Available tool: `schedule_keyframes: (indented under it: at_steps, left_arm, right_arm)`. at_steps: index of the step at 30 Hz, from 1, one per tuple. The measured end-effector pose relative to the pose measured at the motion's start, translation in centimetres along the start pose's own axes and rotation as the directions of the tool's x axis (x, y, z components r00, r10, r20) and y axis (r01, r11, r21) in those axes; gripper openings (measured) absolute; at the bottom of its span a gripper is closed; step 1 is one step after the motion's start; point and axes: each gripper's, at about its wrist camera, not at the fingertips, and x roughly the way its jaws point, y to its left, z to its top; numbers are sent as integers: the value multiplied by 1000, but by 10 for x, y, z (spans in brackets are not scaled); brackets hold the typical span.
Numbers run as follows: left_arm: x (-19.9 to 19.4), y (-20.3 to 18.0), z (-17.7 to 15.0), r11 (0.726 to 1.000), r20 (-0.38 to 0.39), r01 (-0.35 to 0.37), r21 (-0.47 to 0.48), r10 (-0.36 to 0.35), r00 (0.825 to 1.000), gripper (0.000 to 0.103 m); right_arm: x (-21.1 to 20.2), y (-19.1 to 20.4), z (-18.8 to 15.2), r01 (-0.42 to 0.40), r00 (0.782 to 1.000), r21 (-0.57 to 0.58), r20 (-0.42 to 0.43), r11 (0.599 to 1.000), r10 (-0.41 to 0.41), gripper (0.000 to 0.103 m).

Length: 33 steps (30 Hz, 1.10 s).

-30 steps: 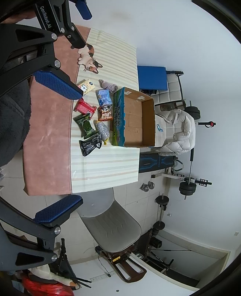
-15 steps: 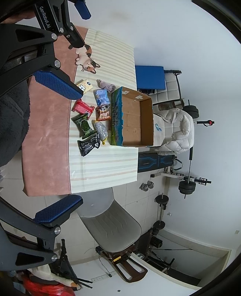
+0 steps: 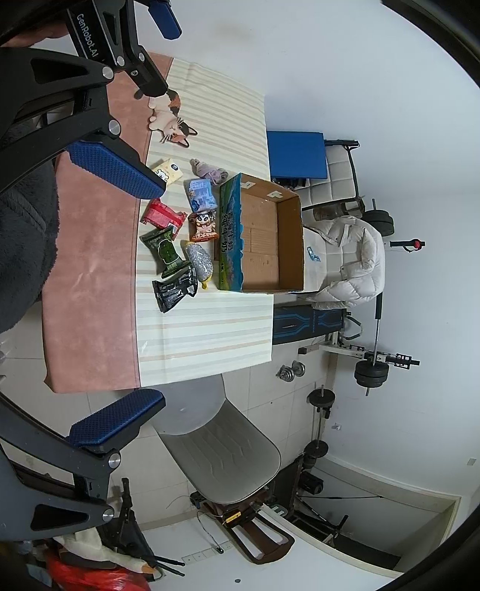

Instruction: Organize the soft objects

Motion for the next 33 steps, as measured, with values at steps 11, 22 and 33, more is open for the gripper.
schedule_keyframes:
  at_steps: [11,22,33]
  left_arm:
    - [-1,-1,2,1000,2,1,1,-1,1000,103]
    - [-3,0,3,1000,2,3,1,-3,1000,103]
    - [-2,0,3,1000,5,3,0,-3,1000,103]
  right_arm:
    - [-3,-1,-1,1,1000,-1,8,1000,-1,103]
    - [-8,1,-1,-3,1000,-3,15,1000,3,103]
    - [-10,3,-1,-4,1000,-5,17,1000,5,103]
